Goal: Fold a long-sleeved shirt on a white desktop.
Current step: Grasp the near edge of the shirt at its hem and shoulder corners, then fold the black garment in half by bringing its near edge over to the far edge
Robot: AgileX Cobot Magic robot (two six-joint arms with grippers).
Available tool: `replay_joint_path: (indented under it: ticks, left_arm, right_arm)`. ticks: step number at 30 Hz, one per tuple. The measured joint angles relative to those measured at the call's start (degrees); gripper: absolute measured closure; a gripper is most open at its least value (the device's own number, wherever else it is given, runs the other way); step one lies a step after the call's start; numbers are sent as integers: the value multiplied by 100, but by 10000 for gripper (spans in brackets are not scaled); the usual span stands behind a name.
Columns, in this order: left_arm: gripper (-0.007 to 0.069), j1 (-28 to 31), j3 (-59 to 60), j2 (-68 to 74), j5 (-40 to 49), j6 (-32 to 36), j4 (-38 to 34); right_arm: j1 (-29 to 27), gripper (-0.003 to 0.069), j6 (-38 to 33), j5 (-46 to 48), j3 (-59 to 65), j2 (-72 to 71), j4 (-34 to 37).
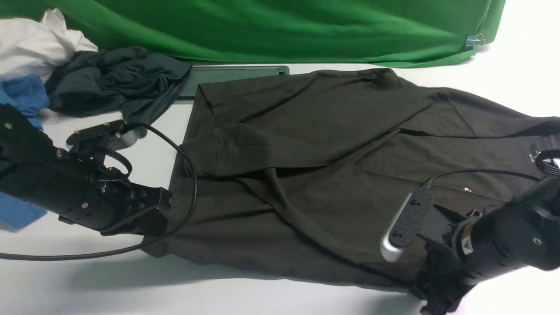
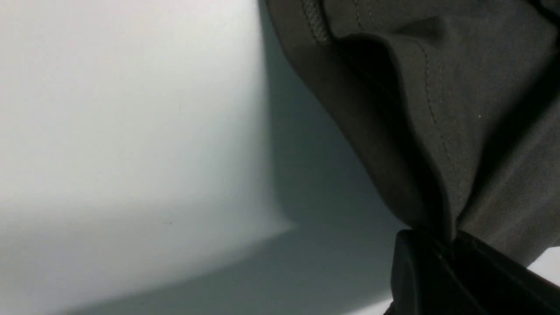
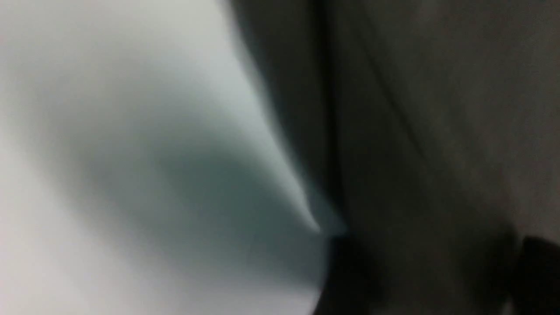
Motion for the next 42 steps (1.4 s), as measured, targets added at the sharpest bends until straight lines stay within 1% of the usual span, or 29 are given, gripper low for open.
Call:
replay_joint_path:
  ticks: [1, 3, 4, 5, 6, 7, 8, 9, 10, 12, 14, 19, 23, 25, 28, 34, 35, 36, 37, 39, 42]
  left_arm:
    - [594, 0, 0, 0, 0, 0, 0]
    - [594, 0, 0, -1, 0, 0, 0]
    - [594, 0, 0, -1, 0, 0, 0]
    - [594, 0, 0, -1, 5, 0, 13]
    - [594, 0, 0, -6, 5, 0, 19]
    - [594, 0, 0, -13, 5, 0, 26]
    - [594, 0, 0, -13, 16, 0, 31]
    - [594, 0, 0, -53, 80, 0, 34]
    - [594, 0, 0, -60, 87, 0, 41]
    - [594, 0, 2, -239, 239, -8, 46]
    - [594, 0, 7, -415, 329, -76, 65]
    - [594, 0, 21, -1141, 750, -623, 565]
    - [594, 0, 33, -1597, 959, -937, 838]
    - [595, 0, 33, -1829, 867, -1025, 904]
    - [594, 0, -65, -1873, 696, -1040, 930]
    - [594, -6, -874, -1339, 280, -1042, 1025]
    - [594, -6, -1311, -913, 162, -1042, 1020]
    - [594, -10, -1458, -716, 133, -1026, 1020]
    - [596, -10, -1557, -664, 125, -1013, 1020]
    - [597, -10, -2264, 81, 29, -864, 1057]
    - [596, -41, -3011, 934, -86, -787, 1117]
  right_arm:
    - [0, 246, 142, 8, -45, 77, -64]
    - [12, 371, 441, 87, -108, 149, -91]
    - [18, 382, 455, 95, -107, 149, -91]
    - [45, 470, 547, 185, -118, 141, -116]
    - [60, 520, 582, 275, -133, 117, -151]
    - [66, 561, 594, 401, -160, 69, -198]
    - [65, 568, 594, 429, -166, 59, -212]
    - [67, 601, 594, 760, -171, -78, -286]
    - [67, 603, 594, 861, -165, -121, -293]
    - [67, 608, 589, 1402, -165, -474, -304]
    - [67, 608, 589, 1626, -165, -817, -304]
    - [67, 609, 544, 2302, -165, -1745, -265]
    - [71, 611, 439, 2501, -179, -2363, -222]
    - [62, 611, 432, 2508, -309, -2686, -256]
    - [11, 611, 412, 2481, -592, -2724, -357]
    - [-626, 613, -84, 2251, -1703, -1871, -485]
    - [-896, 613, -279, 2215, -2243, -1377, -480]
    - [-1023, 614, -357, 2187, -2471, -1141, -474]
    - [-1046, 614, -394, 2186, -2526, -1022, -474]
    - [-1337, 614, -703, 2201, -3318, -211, -494]
    - [-1508, 614, -1112, 2203, -4144, 673, -513]
